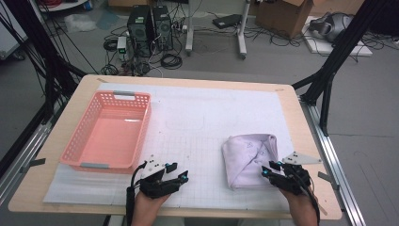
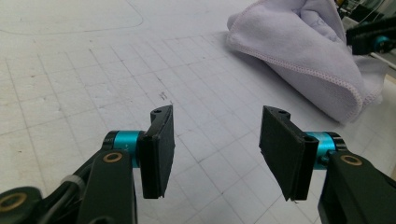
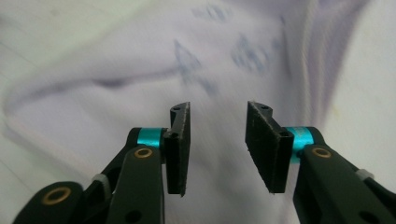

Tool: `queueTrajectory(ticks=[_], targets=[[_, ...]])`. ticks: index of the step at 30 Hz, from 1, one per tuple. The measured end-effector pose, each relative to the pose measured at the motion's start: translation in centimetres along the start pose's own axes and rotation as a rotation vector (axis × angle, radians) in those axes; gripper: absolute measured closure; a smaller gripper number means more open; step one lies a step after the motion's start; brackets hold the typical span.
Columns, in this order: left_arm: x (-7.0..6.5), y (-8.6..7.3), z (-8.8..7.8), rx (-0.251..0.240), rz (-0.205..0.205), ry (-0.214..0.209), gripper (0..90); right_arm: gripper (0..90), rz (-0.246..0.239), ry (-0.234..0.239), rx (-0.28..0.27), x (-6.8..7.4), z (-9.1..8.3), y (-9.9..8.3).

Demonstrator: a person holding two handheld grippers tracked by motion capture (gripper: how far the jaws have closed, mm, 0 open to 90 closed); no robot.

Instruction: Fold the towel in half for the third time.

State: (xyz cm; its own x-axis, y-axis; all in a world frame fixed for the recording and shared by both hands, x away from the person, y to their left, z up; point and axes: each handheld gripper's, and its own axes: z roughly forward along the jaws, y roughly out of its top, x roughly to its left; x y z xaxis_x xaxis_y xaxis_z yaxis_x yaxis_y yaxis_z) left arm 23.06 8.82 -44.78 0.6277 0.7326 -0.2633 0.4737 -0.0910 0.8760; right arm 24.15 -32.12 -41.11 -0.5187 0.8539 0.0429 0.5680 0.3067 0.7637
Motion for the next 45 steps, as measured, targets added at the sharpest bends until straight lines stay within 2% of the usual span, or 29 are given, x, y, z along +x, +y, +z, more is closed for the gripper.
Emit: queueTrajectory(ticks=[5, 6, 9, 12, 14, 16, 17, 20, 26, 29, 31, 32, 33, 35, 37, 38, 41, 43, 45], targets=[[0.1, 0.0, -0.1, -0.005, -0.003, 0.0, 45.3, 53.8, -0.037, 0.028, -0.01, 1.3, 2.2, 3.0], [0.1, 0.0, -0.1, -0.005, -0.003, 0.0, 45.3, 52.5, -0.038, 0.046, -0.012, 1.6, 2.9, 3.8], [0.1, 0.0, -0.1, -0.004, -0.003, -0.001, 45.3, 50.7, -0.057, 0.058, -0.003, 2.1, 4.6, 5.4], [0.1, 0.0, -0.1, -0.005, -0.003, -0.004, 45.3, 51.9, -0.041, 0.062, 0.015, 2.1, 6.4, 6.7], [0.1, 0.0, -0.1, -0.006, -0.003, -0.005, 45.3, 62.7, -0.042, 0.056, 0.052, 1.8, 7.4, 7.0], [0.2, 0.0, -0.2, -0.007, -0.004, -0.006, 45.3, 77.8, -0.04, 0.074, 0.108, 1.6, 8.1, 6.9], [0.2, 0.0, -0.2, -0.008, -0.006, -0.004, 45.3, 84.4, -0.049, 0.083, 0.113, 1.6, 8.1, 6.8], [0.3, 0.0, -0.3, -0.012, -0.01, -0.002, 45.3, 86.7, -0.069, 0.085, 0.071, 1.7, 7.2, 6.5], [0.2, 0.0, -0.3, -0.008, -0.005, -0.001, 45.3, 86.5, -0.027, 0.12, -0.08, 1.1, 3.5, 5.0], [0.2, 0.0, -0.2, -0.007, -0.006, -0.003, 45.3, 86.5, -0.005, 0.13, -0.148, 0.2, 1.4, 3.7], [0.2, 0.0, -0.2, -0.008, -0.006, -0.003, 45.3, 86.5, 0.03, 0.139, -0.177, -0.4, 0.1, 2.4], [0.2, 0.0, -0.2, -0.009, -0.005, -0.003, 45.3, 86.4, 0.037, 0.13, -0.173, -0.6, -0.3, 1.7], [0.2, 0.0, -0.2, -0.007, -0.006, -0.001, 45.3, 86.2, 0.037, 0.114, -0.153, -1.0, -0.6, 0.9], [0.2, 0.0, -0.1, -0.004, -0.007, -0.001, 45.3, 83.8, 0.065, 0.09, -0.11, -1.7, -1.0, -0.6], [0.1, 0.0, -0.1, -0.005, -0.003, -0.003, 45.3, 71.3, 0.094, 0.065, -0.104, -2.3, -1.6, -1.5], [0.1, 0.0, -0.1, -0.006, -0.003, -0.002, 45.3, 68.4, 0.115, 0.072, -0.123, -2.6, -2.0, -1.7], [0.1, -0.1, 0.1, -0.001, -0.002, -0.001, 45.3, 59.2, 0.142, 0.065, -0.207, -2.8, -3.6, -1.0], [0.0, -0.1, 0.2, 0.002, -0.002, -0.003, 45.3, 52.9, 0.13, 0.056, -0.231, -2.7, -4.0, 0.4], [-0.1, -0.1, 0.3, 0.003, 0.001, -0.007, 45.3, 48.5, 0.099, 0.052, -0.23, -2.4, -3.7, 2.0]])
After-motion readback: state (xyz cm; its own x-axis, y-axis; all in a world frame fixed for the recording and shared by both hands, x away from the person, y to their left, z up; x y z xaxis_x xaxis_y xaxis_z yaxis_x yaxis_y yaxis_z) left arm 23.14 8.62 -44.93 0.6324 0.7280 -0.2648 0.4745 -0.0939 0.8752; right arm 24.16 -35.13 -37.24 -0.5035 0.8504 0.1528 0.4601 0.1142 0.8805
